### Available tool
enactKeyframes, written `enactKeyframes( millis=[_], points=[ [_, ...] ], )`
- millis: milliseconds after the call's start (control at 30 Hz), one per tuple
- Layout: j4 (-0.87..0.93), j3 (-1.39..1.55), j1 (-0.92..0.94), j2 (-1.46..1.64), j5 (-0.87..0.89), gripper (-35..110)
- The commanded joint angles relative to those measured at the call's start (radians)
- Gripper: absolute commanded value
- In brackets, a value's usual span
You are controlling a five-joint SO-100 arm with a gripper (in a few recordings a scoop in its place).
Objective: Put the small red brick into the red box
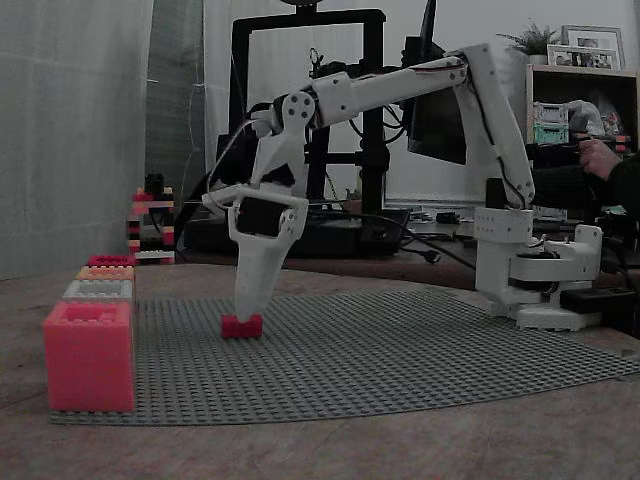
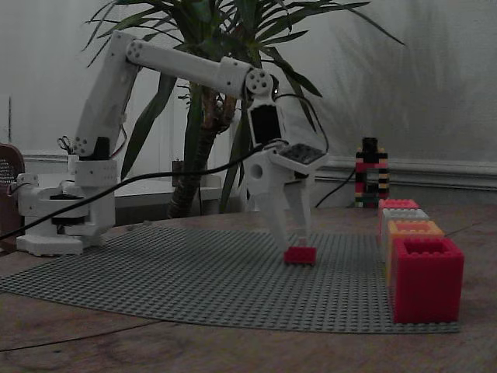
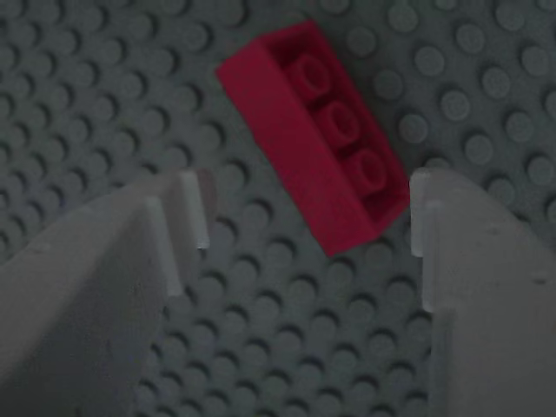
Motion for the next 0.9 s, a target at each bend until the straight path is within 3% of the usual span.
enactKeyframes(
  millis=[0, 433, 567, 867],
  points=[
    [-0.003, -0.078, -0.025, 0.028, 0.002, 20],
    [-0.003, -0.147, -0.018, -0.051, 0.035, 16],
    [-0.003, -0.161, -0.018, -0.067, 0.057, 5],
    [0.009, -0.259, -0.018, -0.067, 0.204, 0]
  ],
)
